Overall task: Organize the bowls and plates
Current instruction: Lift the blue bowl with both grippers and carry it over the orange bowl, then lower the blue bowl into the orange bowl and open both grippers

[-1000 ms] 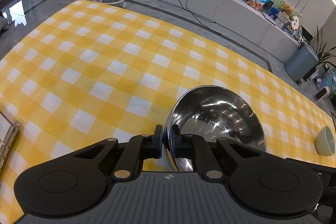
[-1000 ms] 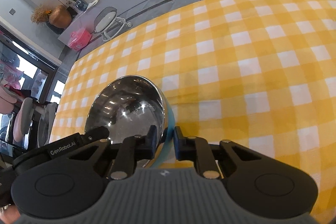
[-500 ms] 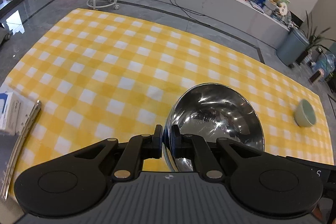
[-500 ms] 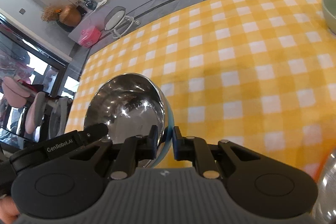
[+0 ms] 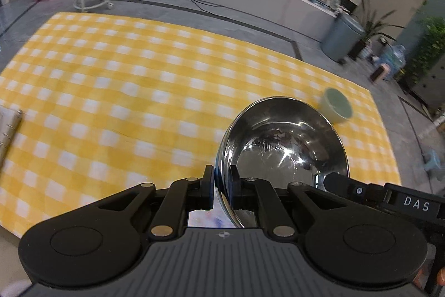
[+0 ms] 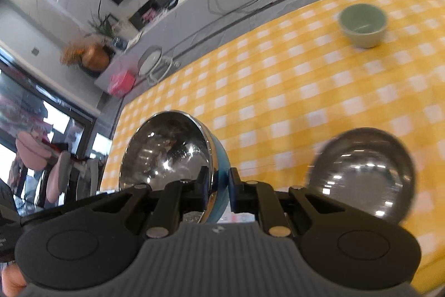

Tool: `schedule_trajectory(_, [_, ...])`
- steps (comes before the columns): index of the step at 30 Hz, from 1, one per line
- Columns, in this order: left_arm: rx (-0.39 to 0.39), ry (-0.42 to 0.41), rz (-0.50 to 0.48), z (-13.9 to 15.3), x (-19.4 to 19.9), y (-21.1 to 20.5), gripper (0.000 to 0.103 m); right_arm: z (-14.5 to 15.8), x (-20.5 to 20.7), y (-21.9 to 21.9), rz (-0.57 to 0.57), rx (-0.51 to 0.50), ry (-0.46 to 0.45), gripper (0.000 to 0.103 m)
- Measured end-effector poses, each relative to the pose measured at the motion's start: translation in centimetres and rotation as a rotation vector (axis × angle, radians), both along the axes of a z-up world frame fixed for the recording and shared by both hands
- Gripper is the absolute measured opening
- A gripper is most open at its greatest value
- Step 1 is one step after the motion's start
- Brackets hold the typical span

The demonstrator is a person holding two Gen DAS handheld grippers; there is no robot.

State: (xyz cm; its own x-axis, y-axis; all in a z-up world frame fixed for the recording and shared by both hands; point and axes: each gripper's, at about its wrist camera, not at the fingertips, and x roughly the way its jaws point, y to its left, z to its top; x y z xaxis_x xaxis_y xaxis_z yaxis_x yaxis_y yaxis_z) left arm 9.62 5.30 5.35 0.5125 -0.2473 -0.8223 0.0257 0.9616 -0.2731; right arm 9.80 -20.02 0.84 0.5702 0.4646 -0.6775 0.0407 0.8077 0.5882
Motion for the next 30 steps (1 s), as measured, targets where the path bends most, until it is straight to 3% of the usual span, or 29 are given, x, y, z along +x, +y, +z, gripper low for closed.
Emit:
schedule_trajectory(15, [-0.051,0.05,-0.113,-1.6,-1.6,-9.6,0.013,0.3,-5.0,-10.1,-0.191,-0.057,-0.026,0.011])
schedule_trajectory(21, [-0.063,0.105,-0.105,-3.3,-1.4,-11.1,0.013,-1.0,-5.2,-11.1,-0.202,-0.121,0.004,0.01])
schedule_trajectory(30, [-0.022,0.136,-0.121,-4.6,-1.2,-12.4,0.012,-2.6,-4.9,-11.3,-0.202,-0.181,0.028,0.008])
